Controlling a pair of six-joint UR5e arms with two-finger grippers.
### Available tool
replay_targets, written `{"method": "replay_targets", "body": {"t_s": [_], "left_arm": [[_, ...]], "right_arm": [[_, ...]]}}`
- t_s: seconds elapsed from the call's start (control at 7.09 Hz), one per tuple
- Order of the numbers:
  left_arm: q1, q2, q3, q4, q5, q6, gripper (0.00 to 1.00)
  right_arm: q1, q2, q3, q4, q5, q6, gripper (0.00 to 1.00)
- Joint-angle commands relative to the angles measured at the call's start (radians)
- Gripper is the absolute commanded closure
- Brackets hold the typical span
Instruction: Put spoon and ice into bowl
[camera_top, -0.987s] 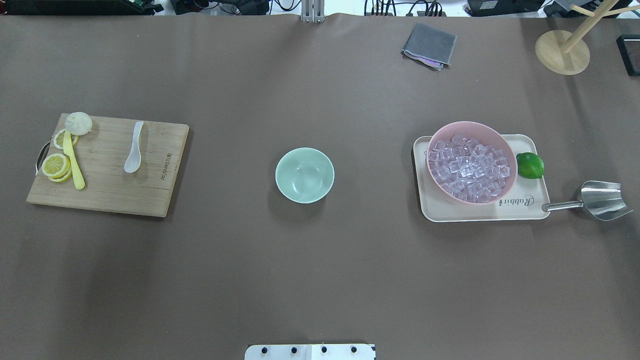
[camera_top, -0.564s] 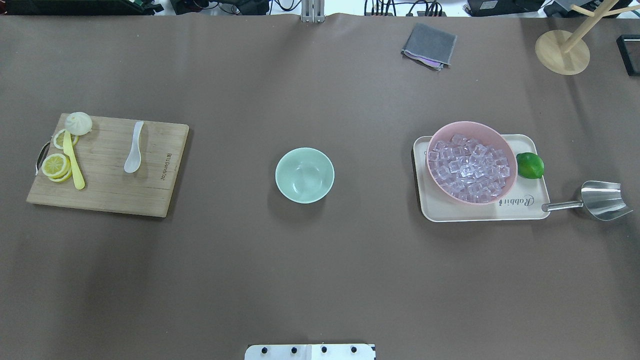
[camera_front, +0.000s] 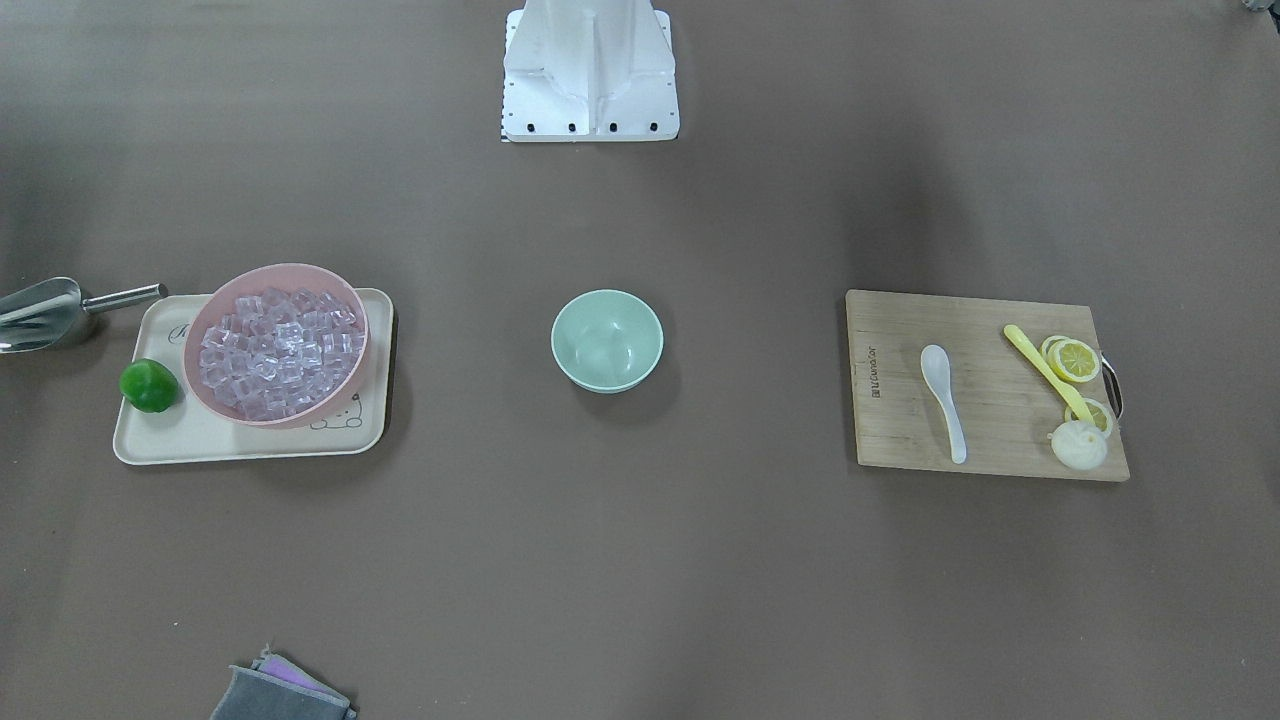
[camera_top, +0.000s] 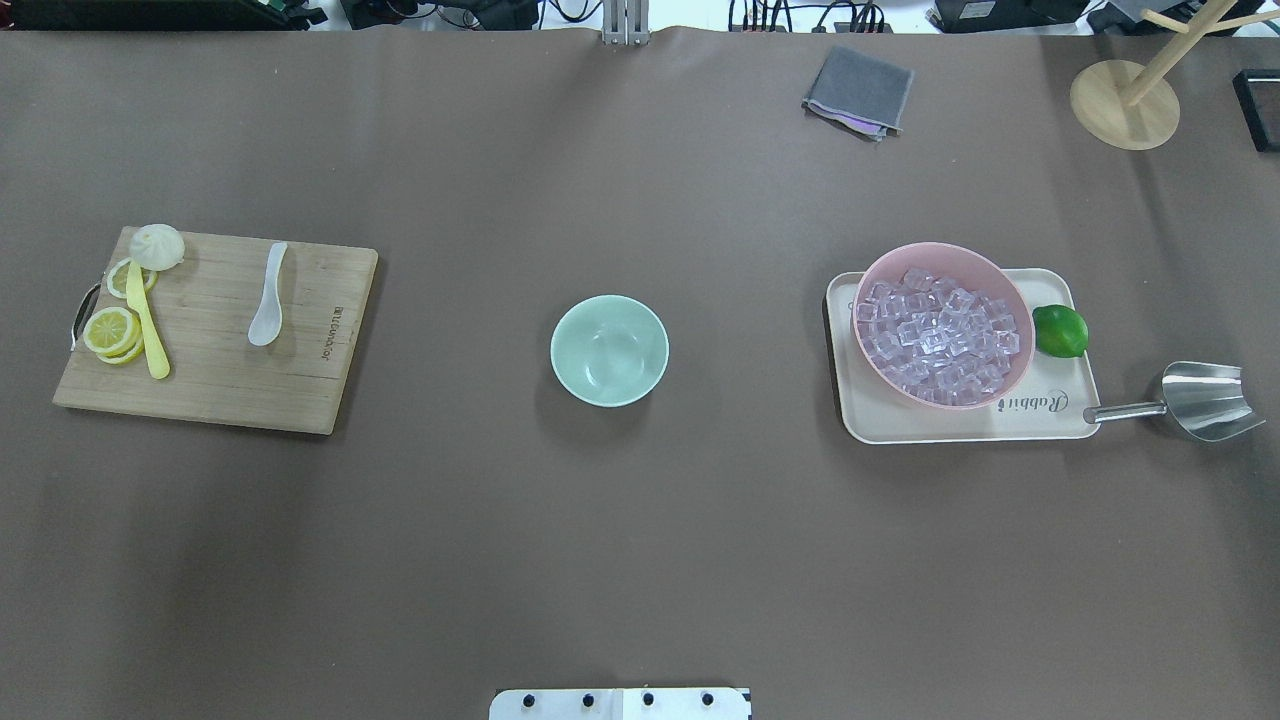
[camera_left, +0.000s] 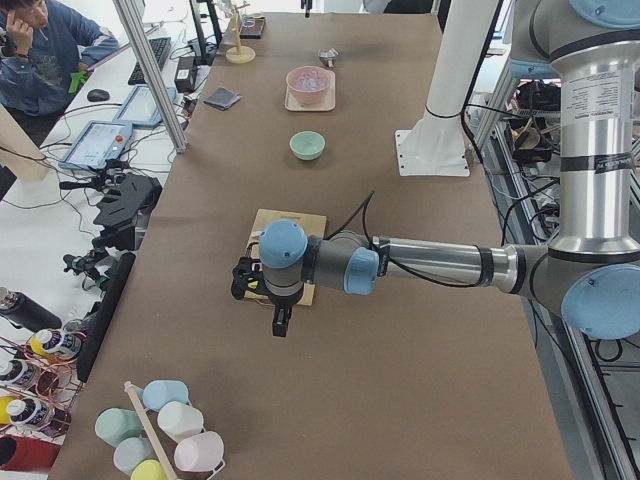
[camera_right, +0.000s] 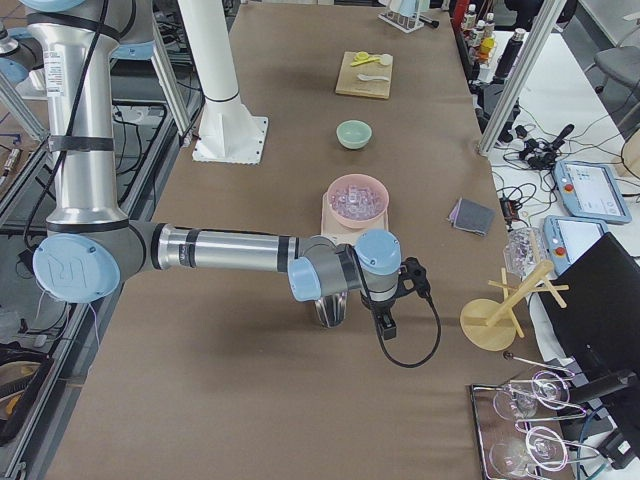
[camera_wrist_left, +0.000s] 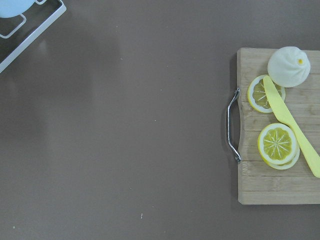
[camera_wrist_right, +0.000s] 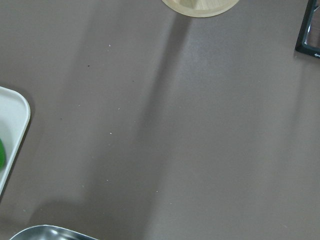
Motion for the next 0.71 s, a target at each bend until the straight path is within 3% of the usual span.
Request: {"method": "replay_targets", "body": {"t_s": [0.0,0.14,0.28,0.42,0.56], "left_arm": [[0.024,-0.02,-0.023,-0.052,-0.105,-0.134,0.02],[0.112,-0.054,-0.036,-0.165,-0.106,-0.364,0.03],[0.207,-0.1,-0.03,-0.225,-0.036,-0.522,0.05],[0.284,-0.143,-0.026,-0.222,0.048,-0.596,0.07],[0.338,-0.189,0.014,-0.221,0.061,-0.629,0.11]], "right_arm": [[-0.002,-0.002,0.038,0.0,0.06,0.015,0.0],[-0.031,-0.004,0.089,0.0,0.076,0.109,0.0],[-0.097,-0.008,0.175,-0.001,0.074,0.241,0.0],[-0.158,-0.023,0.258,-0.001,0.076,0.371,0.0],[-0.215,-0.024,0.327,-0.003,0.073,0.473,0.0]]}}
